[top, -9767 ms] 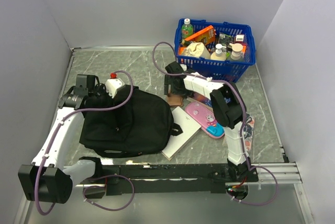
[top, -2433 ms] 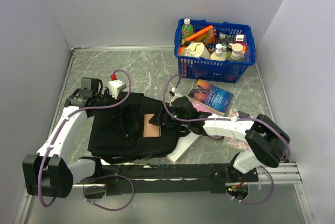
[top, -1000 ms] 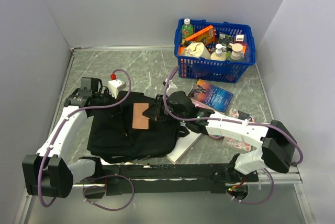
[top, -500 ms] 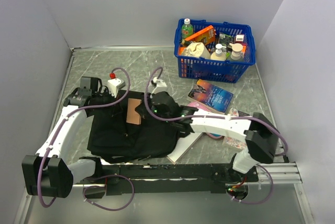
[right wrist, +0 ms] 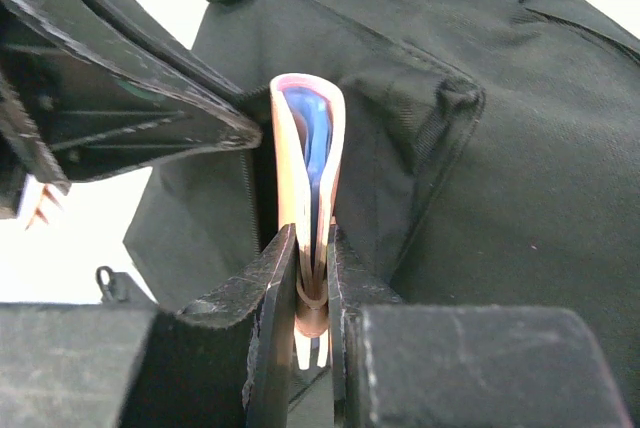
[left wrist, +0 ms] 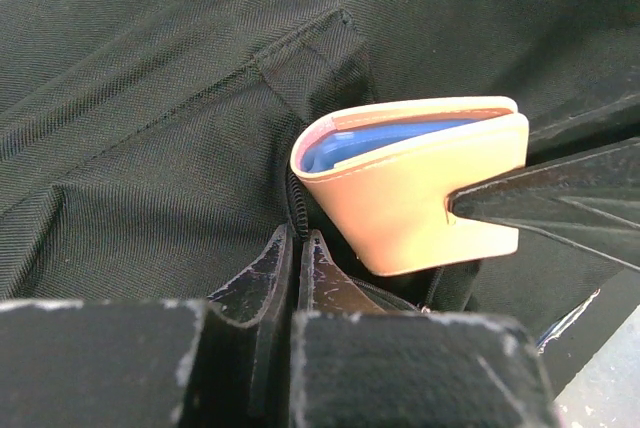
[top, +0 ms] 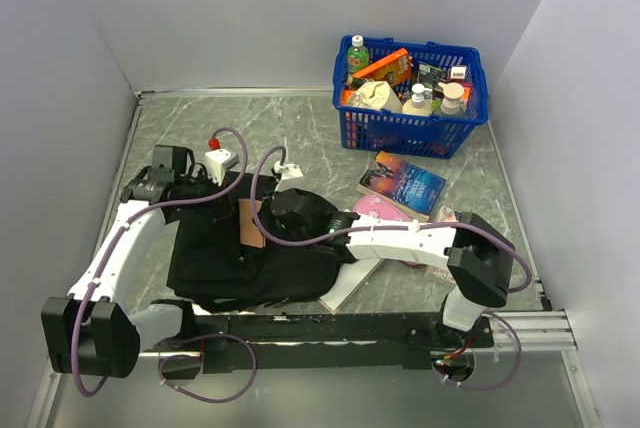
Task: Pack the student bag
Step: Place the personal item in the student bag.
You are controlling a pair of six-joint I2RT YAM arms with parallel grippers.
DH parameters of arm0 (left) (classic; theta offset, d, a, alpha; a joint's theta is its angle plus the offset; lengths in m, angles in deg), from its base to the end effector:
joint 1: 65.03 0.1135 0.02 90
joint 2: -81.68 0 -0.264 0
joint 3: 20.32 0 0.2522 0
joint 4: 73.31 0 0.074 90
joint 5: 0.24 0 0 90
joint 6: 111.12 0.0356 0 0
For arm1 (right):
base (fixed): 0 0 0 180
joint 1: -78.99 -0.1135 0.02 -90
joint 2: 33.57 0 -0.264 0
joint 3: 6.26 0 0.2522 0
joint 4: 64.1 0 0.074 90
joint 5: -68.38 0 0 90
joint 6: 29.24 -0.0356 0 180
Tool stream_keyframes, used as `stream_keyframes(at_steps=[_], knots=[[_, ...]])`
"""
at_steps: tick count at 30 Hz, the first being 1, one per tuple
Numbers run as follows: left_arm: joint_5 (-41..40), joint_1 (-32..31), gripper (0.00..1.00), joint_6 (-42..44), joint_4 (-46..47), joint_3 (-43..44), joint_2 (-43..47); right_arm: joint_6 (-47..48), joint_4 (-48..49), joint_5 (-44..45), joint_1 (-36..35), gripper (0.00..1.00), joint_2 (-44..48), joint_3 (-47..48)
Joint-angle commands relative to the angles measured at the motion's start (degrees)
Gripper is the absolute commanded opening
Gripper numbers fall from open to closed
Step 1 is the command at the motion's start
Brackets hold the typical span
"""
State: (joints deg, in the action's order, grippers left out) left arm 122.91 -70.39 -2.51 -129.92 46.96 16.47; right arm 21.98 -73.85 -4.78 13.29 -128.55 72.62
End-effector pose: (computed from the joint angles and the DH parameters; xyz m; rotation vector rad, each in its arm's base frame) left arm 0.2188 -0.0401 0.2777 0.7212 2.2983 -0.6205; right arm 0.1668 0.3444 0.2594 -0.2995 2.0889 0.8506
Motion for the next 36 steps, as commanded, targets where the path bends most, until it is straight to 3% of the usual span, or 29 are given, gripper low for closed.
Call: stream_keyframes(at_steps=[1,20,28,31,32,36], knots=[[4.4,-0.2,0.01,-1.1,1.5,2.1,1.4,1.8,0.4,2.1,-0.2,0.05,1.9,-1.8],[5.3,-0.2,0.01,-2.1,2.0,3.2,0.2,2.0,2.7,-13.9,-1.4,0.05,-7.5,3.6],[5.6,-0.2,0.01,-2.4,1.5,3.6,0.2,-0.3,7.2,-17.8,1.4,0.11,-11.5,6.6],[5.8,-0.2,0.01,-2.7,1.7,3.9,0.5,-0.7,5.9,-18.5,2.1,0.37,-14.8,9.8],[5.8,-0.2,0.01,-2.9,1.8,3.9,0.4,-0.9,5.1,-18.7,2.4,0.52,-15.2,10.8],[5.7,-0.2,0.01,-2.3,1.5,3.9,0.3,-0.5,6.7,-17.6,3.9,0.67,-9.7,4.8]])
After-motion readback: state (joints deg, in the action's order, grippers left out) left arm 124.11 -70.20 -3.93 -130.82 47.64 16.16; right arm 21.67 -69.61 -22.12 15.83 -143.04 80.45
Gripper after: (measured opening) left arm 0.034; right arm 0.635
